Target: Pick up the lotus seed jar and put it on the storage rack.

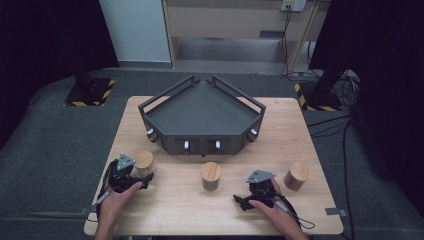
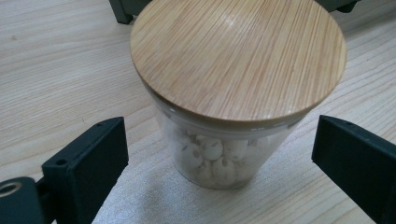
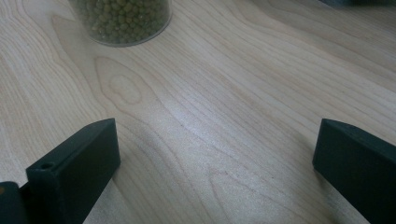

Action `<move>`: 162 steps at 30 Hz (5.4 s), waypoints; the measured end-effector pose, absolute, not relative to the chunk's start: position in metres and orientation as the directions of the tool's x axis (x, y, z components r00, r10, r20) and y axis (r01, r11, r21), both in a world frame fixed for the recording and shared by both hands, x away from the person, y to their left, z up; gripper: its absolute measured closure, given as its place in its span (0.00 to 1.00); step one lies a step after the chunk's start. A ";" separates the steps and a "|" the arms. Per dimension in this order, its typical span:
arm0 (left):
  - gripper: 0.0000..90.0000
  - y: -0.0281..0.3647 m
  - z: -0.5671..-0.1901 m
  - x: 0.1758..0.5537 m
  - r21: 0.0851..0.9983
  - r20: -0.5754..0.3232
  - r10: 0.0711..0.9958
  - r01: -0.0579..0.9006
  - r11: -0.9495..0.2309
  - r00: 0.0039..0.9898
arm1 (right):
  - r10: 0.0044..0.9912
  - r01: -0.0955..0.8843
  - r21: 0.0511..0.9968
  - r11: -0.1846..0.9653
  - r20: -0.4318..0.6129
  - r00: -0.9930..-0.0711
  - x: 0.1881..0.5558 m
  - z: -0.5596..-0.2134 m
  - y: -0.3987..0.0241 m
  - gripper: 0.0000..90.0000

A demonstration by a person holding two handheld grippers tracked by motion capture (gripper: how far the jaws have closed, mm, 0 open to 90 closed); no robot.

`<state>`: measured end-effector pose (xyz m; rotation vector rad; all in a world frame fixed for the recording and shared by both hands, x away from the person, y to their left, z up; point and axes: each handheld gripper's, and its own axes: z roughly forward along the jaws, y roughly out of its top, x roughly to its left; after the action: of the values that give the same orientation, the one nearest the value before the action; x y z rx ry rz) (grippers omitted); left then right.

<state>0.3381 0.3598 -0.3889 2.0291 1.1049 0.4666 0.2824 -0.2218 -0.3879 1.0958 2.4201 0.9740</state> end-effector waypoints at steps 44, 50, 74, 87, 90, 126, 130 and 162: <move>0.27 0.354 -0.405 0.342 0.795 -0.040 0.830 0.521 -0.310 0.556 | 0.752 0.541 0.694 0.476 -0.002 -0.659 0.282 -0.388 -0.222 0.01; 0.27 0.351 -0.402 0.339 0.802 -0.019 0.828 0.503 -0.322 0.561 | 0.752 0.541 0.694 0.476 -0.002 -0.659 0.282 -0.388 -0.222 0.01; 0.27 0.349 -0.369 0.329 0.814 0.016 0.799 0.457 -0.359 0.601 | 0.752 0.541 0.694 0.476 -0.002 -0.659 0.282 -0.388 -0.222 0.01; 0.27 0.340 -0.350 0.333 0.805 0.031 0.782 0.448 -0.389 0.622 | 0.752 0.541 0.693 0.476 -0.003 -0.659 0.282 -0.388 -0.222 0.01; 0.27 0.338 -0.347 0.334 0.805 0.034 0.781 0.446 -0.392 0.623 | 0.752 0.541 0.693 0.476 -0.003 -0.659 0.282 -0.388 -0.222 0.01; 0.27 0.339 -0.295 0.342 0.815 0.045 0.773 0.424 -0.395 0.633 | 0.752 0.541 0.693 0.477 -0.003 -0.659 0.282 -0.388 -0.222 0.01; 0.27 0.338 -0.288 0.344 0.819 0.046 0.769 0.416 -0.394 0.637 | 0.752 0.541 0.693 0.477 -0.003 -0.659 0.282 -0.388 -0.222 0.01; 0.27 0.308 -0.237 0.380 0.830 0.066 0.739 0.375 -0.414 0.670 | 0.752 0.541 0.693 0.477 -0.003 -0.659 0.282 -0.388 -0.222 0.01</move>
<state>0.3803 0.3085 -0.2369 2.0371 0.8596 0.5458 0.2824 -0.2217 -0.3879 1.0955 2.4200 0.9729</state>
